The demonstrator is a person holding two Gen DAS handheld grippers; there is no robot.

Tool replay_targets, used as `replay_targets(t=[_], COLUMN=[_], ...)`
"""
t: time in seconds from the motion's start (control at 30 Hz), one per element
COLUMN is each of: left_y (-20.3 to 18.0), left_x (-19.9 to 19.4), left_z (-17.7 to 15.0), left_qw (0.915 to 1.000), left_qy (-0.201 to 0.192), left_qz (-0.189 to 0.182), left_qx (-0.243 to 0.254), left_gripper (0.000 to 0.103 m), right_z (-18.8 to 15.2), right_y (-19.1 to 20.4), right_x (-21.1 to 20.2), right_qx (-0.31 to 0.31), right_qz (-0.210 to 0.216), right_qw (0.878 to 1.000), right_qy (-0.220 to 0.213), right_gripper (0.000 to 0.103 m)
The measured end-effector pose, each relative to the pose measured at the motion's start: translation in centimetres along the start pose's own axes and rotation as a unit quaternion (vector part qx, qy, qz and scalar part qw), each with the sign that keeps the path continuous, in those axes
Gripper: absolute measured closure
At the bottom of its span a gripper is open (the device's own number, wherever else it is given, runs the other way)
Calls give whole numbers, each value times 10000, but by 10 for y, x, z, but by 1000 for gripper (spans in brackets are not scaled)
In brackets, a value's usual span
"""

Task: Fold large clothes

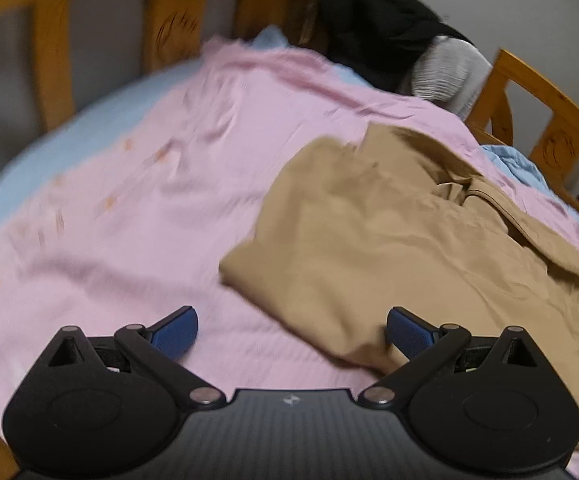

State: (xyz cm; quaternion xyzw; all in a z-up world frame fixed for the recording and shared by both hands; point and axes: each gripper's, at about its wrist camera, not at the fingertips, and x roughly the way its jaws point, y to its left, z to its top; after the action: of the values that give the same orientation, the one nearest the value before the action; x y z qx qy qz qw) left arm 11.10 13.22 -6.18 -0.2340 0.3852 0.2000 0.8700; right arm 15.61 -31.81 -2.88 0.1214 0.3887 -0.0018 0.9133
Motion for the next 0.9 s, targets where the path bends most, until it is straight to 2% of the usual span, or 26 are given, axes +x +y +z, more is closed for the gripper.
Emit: replay_targets(t=[0.1, 0.37, 0.47, 0.57, 0.67, 0.73, 0.8, 0.83, 0.87, 0.9], left_y=[8, 16, 20, 25, 27, 26, 24, 23, 23, 22], left_x=[7, 9, 6, 10, 20, 26, 27, 27, 26, 25], left_z=[0, 3, 3, 5, 12, 18, 24, 28, 30, 32], left_qw=[9997, 9981, 9967, 9958, 9964, 9970, 9970, 9968, 9965, 9963], left_qy=[-16, -95, -114, -54, 0, 63, 79, 94, 106, 97], left_qz=[-105, -373, -499, -563, -420, -147, 98, 196, 265, 323], left_qx=[-226, -480, -634, -715, -740, -762, -769, -776, -782, -788], left_gripper=[1, 2, 6, 6, 10, 21, 40, 44, 54, 68], right_z=[-5, -5, -9, -18, -19, -14, -11, -11, -10, -10], right_y=[-1, 1, -14, -36, -48, -59, -70, -74, -77, -78], right_x=[-2, -3, -10, -12, -12, -6, -2, 0, 1, 2], right_qx=[31, 44, 853, 1952, 2372, 2764, 3225, 3404, 3513, 3541], right_qz=[-14, -199, -89, 184, 338, 359, 318, 246, 171, 106], right_qw=[9999, 9998, 9961, 9785, 9698, 9598, 9458, 9398, 9359, 9350], right_qy=[101, -3, 220, 644, 461, 331, 222, 185, 167, 152], right_gripper=[3, 2, 1, 1, 2, 8, 20, 24, 35, 61])
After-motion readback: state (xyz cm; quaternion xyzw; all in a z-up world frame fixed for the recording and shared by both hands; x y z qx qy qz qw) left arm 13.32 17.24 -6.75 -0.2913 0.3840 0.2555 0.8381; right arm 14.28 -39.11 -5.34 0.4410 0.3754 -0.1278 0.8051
